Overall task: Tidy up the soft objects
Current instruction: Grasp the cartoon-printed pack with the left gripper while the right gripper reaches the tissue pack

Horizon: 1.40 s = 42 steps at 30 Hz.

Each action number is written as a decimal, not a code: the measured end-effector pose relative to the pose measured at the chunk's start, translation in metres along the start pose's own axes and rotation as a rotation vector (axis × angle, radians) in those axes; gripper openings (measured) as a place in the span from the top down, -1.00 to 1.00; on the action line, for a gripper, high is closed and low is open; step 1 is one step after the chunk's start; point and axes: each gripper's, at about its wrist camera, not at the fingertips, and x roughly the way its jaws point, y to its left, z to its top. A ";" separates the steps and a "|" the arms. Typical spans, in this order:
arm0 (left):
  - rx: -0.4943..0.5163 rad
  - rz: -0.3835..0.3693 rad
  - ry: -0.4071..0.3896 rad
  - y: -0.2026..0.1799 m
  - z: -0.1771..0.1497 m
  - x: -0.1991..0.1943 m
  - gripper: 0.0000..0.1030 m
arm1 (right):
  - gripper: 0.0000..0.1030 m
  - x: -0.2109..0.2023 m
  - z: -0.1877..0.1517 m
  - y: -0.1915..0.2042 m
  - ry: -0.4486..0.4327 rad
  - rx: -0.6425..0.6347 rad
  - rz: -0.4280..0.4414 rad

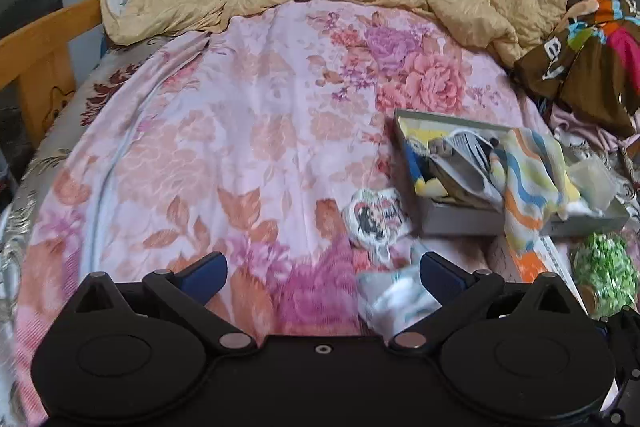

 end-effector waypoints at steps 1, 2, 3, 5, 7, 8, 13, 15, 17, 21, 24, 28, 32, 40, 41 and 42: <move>-0.005 -0.009 -0.005 0.002 0.001 0.005 -0.98 | -0.99 0.003 0.001 0.000 0.000 -0.001 0.000; -0.011 -0.024 -0.011 0.004 0.001 0.010 -0.98 | -0.99 0.006 0.003 0.000 0.002 -0.004 0.002; -0.018 -0.046 -0.016 0.007 0.002 0.016 -0.98 | -0.99 0.009 0.003 0.000 0.004 -0.007 0.003; -0.032 -0.086 -0.030 0.009 0.003 0.024 -0.98 | -0.99 0.017 0.006 0.000 0.015 -0.007 0.006; -0.038 -0.130 -0.050 0.012 0.005 0.033 -0.98 | -0.99 0.023 0.007 0.001 0.023 -0.010 0.012; -0.035 -0.148 -0.061 0.012 0.006 0.037 -0.98 | -0.99 0.026 0.009 0.001 0.024 -0.017 0.016; 0.010 -0.230 -0.092 0.009 0.014 0.063 -0.98 | -0.99 0.037 0.015 0.003 0.019 -0.038 0.027; 0.025 -0.275 -0.095 0.008 0.015 0.074 -0.98 | -0.99 0.040 0.018 0.001 0.016 -0.037 0.034; 0.038 -0.309 -0.094 0.006 0.016 0.084 -0.98 | -0.99 0.043 0.019 0.000 0.015 -0.038 0.035; 0.049 -0.362 -0.090 0.006 0.016 0.098 -0.98 | -0.99 0.047 0.020 -0.001 0.024 -0.030 0.042; 0.046 -0.407 -0.082 0.007 0.017 0.104 -0.98 | -0.99 0.053 0.021 -0.002 0.033 -0.023 0.042; 0.068 -0.434 -0.076 0.005 0.018 0.109 -0.98 | -0.99 0.058 0.023 -0.003 0.039 -0.009 0.040; 0.074 -0.453 -0.041 0.004 0.017 0.114 -0.98 | -0.99 0.064 0.024 -0.006 0.051 0.010 0.047; 0.025 -0.520 0.084 0.013 0.013 0.128 -0.96 | -0.99 0.069 0.027 -0.010 0.062 0.037 0.064; 0.026 -0.520 0.089 0.013 0.012 0.129 -0.95 | -0.99 0.069 0.027 -0.011 0.062 0.042 0.067; 0.023 -0.519 0.093 0.013 0.011 0.130 -0.94 | -0.99 0.069 0.027 -0.012 0.061 0.045 0.069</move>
